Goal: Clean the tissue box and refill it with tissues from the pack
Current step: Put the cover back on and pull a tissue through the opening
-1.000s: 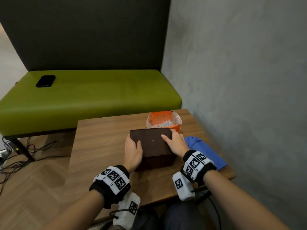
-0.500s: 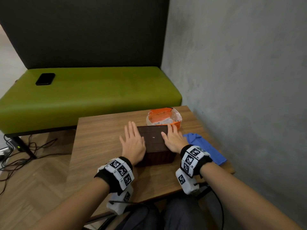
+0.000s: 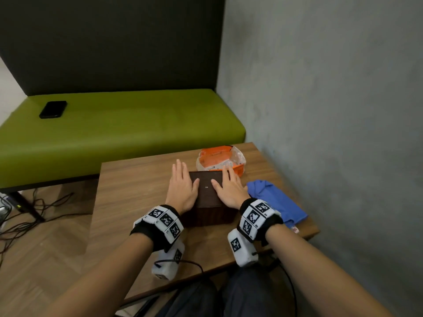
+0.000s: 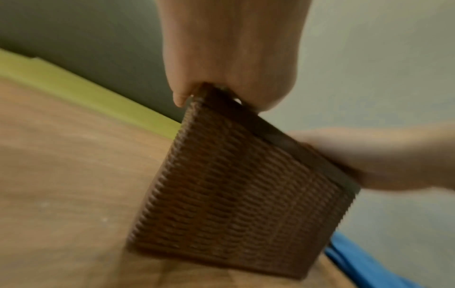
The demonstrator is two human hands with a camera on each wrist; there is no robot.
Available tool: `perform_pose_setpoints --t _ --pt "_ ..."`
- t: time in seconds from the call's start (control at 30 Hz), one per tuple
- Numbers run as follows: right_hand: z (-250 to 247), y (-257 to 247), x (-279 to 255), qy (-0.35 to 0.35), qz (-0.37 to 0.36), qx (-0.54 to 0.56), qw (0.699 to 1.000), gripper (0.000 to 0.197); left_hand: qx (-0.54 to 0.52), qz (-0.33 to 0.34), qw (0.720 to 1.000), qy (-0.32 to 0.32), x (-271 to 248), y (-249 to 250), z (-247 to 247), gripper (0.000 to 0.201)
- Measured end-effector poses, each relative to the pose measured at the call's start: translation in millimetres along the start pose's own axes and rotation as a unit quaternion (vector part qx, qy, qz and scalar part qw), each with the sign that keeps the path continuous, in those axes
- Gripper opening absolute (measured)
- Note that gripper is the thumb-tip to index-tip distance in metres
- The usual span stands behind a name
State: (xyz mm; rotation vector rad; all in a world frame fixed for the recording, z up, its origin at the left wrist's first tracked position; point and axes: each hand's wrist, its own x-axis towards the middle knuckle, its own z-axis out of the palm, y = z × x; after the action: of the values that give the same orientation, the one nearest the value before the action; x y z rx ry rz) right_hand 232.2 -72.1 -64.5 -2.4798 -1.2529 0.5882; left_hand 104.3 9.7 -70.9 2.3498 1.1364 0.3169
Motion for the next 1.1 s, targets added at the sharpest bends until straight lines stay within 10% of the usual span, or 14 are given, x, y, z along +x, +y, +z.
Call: perform_pose_setpoints --t 0.23,0.43,0.63,0.8,0.9,1.0,1.1 --pt "0.8 15.2 -1.1 -0.001 0.074 0.149 0.986 0.066 -0.312 -0.227 0.922 -0.044 7.1 -11.9 0.8 0.064" --pt "-11.6 17.8 -0.7 0.015 0.069 0.136 0.988 0.05 -0.421 -0.223 0.876 -0.072 12.4 -8.3 -13.0 0.026" --pt "-21.3 30.1 -32.2 0.11 -0.094 0.251 0.957 0.032 -0.529 -0.206 0.82 0.074 17.4 -14.0 -24.8 0.026" --pt "-4.0 45.0 -46.3 0.178 -0.082 0.288 0.938 0.031 -0.451 -0.176 0.872 0.071 10.8 -20.4 -21.3 0.064" --pt "-10.1 31.2 -46.1 0.191 -0.038 0.306 0.932 0.014 -0.411 -0.143 0.899 0.041 6.4 -17.7 -18.5 0.048" --pt "-15.6 21.3 -39.6 0.127 -0.013 0.273 0.953 0.056 -0.371 -0.066 0.923 0.083 1.7 -14.2 -20.0 0.04" --pt "-8.7 27.3 -35.8 0.114 -0.028 0.236 0.965 0.059 -0.4 0.012 0.904 0.148 -12.4 -13.4 -26.3 0.041"
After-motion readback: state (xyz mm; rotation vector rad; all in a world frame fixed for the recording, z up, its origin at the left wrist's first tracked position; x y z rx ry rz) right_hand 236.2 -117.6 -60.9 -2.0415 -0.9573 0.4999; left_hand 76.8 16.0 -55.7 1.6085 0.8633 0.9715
